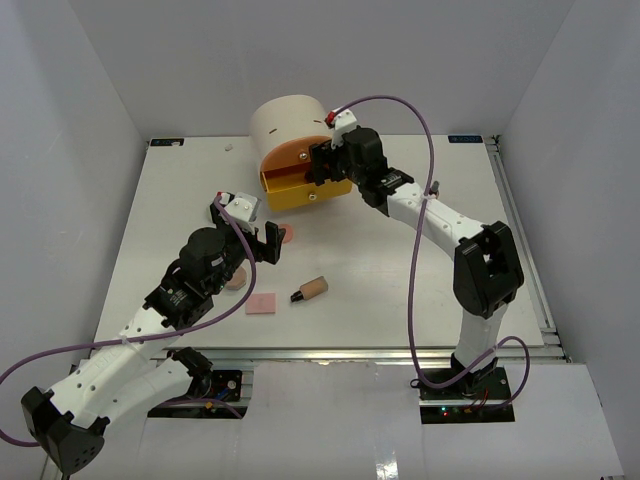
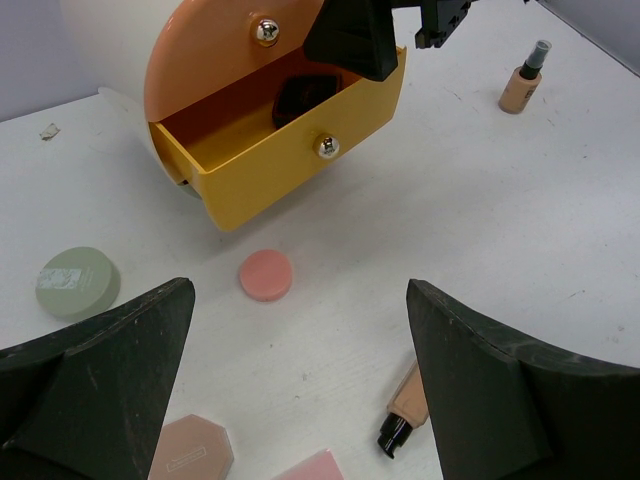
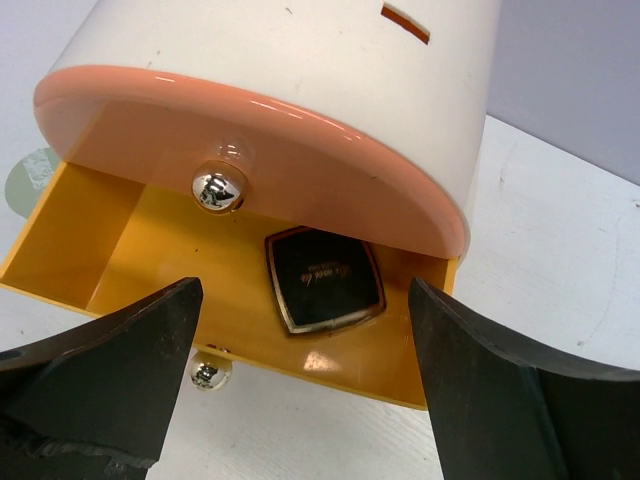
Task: Organize the makeup
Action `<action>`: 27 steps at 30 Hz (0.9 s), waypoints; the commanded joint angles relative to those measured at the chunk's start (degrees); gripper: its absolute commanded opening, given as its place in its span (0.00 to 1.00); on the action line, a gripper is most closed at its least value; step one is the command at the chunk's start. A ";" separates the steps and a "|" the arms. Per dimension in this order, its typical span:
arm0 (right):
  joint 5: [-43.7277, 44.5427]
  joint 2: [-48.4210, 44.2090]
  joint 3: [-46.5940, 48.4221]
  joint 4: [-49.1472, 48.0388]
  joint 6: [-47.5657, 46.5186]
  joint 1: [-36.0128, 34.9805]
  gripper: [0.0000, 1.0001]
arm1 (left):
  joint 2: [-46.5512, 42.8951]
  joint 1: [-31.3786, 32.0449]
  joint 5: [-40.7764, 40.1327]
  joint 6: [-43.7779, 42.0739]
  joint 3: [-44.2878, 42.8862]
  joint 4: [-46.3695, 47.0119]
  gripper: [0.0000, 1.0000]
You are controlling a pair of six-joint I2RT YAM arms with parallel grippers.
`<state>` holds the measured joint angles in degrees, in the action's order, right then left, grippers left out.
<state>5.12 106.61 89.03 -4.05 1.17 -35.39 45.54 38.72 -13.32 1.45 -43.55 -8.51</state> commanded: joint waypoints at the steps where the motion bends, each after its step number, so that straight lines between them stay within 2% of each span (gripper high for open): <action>1: -3.54 -4.39 0.01 -1.05 -0.11 1.07 0.90 | -0.09 -0.37 -0.59 -0.25 0.63 1.34 0.98; 4: -19.14 -6.65 1.40 4.46 -7.62 2.87 0.90 | 0.54 -0.59 0.43 0.25 0.75 1.52 0.98; 6: -34.80 -8.62 0.10 7.49 -14.90 4.79 0.90 | 1.71 -0.95 1.47 1.20 0.72 1.45 0.98; 8: -49.05 -11.52 -2.17 8.95 -16.73 8.16 0.90 | 2.95 -1.86 2.40 2.75 0.45 1.20 0.98; 10: -56.34 -14.26 -7.04 8.89 -17.18 10.83 0.90 | 5.98 -3.48 5.61 4.79 -0.25 0.70 0.98; 13: -61.80 -19.99 -13.43 8.97 -18.52 14.07 0.90 | 10.66 -8.10 12.24 7.99 -1.41 0.26 0.98; 16: -63.22 -26.27 -22.07 7.99 -19.97 15.88 0.90 | 17.31 -11.56 20.05 12.17 -2.77 0.07 0.97; 18: -64.90 -30.17 -28.06 4.55 -18.92 16.85 0.90 | 21.88 -13.87 21.62 14.90 -3.77 -0.47 0.97; 21: -67.12 -33.86 -33.43 -4.94 -14.53 18.96 0.90 | 27.50 -14.90 20.91 17.61 -5.36 -1.42 0.97; 27: -69.41 -35.14 -34.02 -6.85 -11.14 20.98 0.90 | 34.60 -14.99 14.59 20.46 -5.86 1.24 0.97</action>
<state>-60.03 73.39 55.34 -3.54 -13.16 -15.39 78.09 23.99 4.07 18.38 -47.36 -9.81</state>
